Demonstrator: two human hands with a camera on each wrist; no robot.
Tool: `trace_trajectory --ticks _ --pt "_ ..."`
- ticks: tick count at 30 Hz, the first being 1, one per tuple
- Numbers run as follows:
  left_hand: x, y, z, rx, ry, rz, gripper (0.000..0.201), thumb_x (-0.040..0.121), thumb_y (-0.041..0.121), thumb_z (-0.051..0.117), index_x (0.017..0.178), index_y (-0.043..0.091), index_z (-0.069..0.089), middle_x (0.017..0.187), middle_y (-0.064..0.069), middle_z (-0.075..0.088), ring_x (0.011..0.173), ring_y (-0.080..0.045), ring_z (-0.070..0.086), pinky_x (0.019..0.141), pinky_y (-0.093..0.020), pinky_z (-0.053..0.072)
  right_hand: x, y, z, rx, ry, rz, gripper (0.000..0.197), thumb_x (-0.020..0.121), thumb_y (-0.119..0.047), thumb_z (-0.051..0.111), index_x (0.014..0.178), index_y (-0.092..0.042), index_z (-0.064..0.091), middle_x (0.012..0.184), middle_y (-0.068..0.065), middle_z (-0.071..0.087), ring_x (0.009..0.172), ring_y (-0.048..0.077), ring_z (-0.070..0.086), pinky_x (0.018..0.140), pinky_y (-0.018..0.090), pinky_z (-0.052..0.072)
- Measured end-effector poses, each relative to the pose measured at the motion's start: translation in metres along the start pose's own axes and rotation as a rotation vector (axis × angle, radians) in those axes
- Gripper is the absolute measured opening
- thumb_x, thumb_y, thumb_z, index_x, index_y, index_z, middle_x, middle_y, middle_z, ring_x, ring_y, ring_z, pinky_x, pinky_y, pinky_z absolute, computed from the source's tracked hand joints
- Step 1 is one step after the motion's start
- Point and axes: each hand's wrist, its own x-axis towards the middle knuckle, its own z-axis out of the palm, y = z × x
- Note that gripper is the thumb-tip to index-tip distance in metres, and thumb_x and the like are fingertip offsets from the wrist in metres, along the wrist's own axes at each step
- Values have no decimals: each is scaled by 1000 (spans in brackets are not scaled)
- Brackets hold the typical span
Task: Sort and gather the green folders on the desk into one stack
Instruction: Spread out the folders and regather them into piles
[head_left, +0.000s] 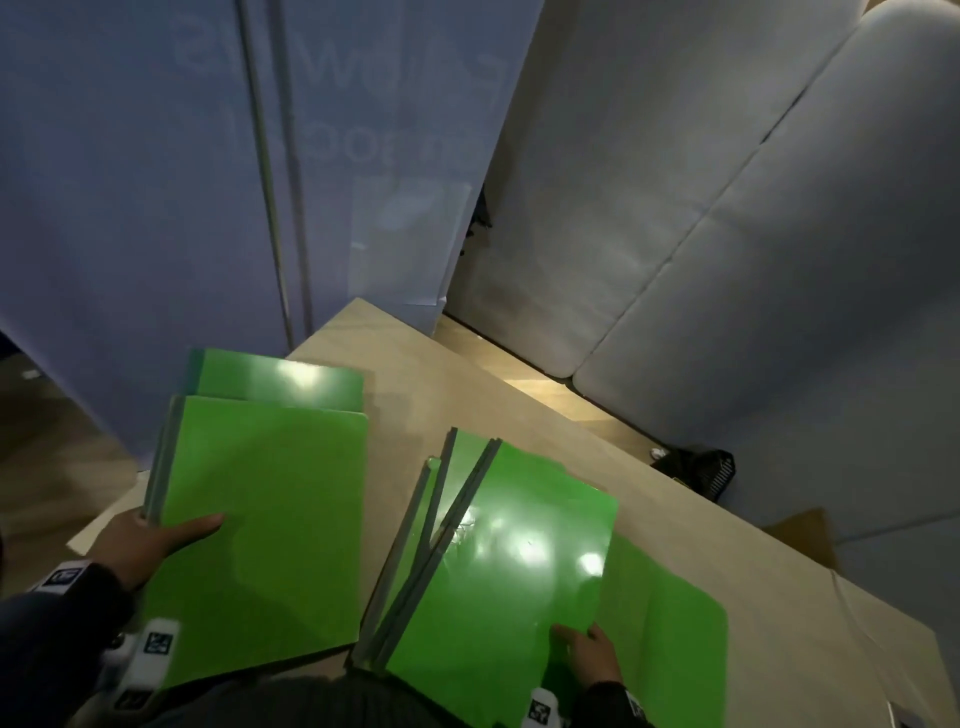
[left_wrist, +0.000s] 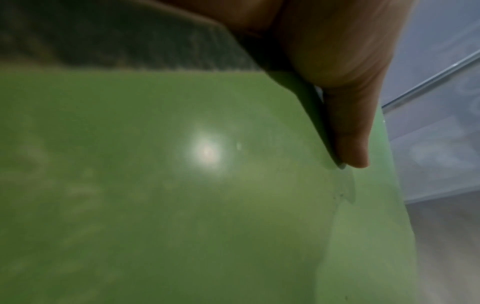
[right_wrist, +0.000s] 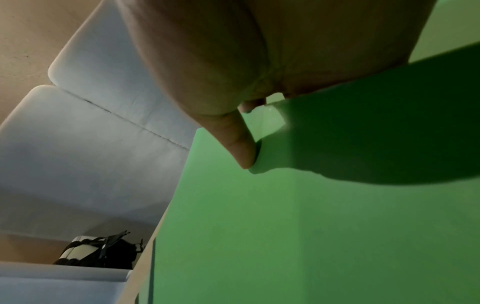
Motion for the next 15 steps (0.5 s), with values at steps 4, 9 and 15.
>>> trace_trajectory --ticks 4,9,15 --pt "2 7 -4 -16 -36 40 48 58 38 93 82 2 73 66 -16 75 64 -34 73 67 -42 60 1 12 -11 221 28 -52 74 80 -16 81 138 12 44 130 17 56 125 42 51 105 46 46" --pt "-3 18 -13 -213 -85 71 35 65 9 88 95 -1 74 82 -24 76 79 -41 74 82 -63 56 -7 18 -35 408 140 -134 21 85 19 58 104 11 64 119 32 64 76 24 59 66 34 54" --pt "-4 35 -29 -416 -146 20 46 66 12 83 106 -5 69 91 -30 74 67 -39 74 72 -66 56 -33 -16 -54 398 188 -261 79 80 10 72 147 -17 38 149 31 41 127 38 48 110 48 35"
